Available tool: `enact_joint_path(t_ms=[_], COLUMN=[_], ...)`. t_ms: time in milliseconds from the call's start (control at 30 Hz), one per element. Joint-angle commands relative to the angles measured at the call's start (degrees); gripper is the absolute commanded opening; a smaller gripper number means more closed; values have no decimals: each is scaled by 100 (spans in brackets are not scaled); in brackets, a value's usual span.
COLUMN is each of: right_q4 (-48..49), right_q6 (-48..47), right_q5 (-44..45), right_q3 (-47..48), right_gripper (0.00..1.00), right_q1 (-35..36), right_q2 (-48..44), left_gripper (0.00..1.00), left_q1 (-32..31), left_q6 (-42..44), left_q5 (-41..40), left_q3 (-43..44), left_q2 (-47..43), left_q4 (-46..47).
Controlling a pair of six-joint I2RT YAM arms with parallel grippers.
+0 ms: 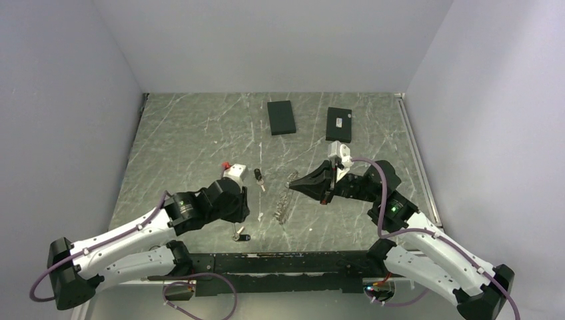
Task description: Put the keys on the keyring
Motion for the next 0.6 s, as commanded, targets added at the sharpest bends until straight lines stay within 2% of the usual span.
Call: enact_joint_path(t_ms=[0, 100, 400, 567], right_q4=[144, 89, 138, 157], right_q6=[-169, -194, -166, -139], right_q5=[682, 708, 595, 558], right_q3=[-50, -57, -99, -124], right_gripper=[0, 0, 0, 0], right_q1=[-13, -14, -13, -14], right_q2=[-181, -130, -62, -66], left_gripper=[34, 34, 30, 28], left_q1=[-20, -79, -458, -464], left_q6=[-1823, -2254, -3183, -3309], left_q5=[-912, -660, -1024, -1024], left_q3=[299, 197, 150, -263], left_q2=[236, 574, 934, 1019], left_q4=[-1426, -1702, -2315, -1944])
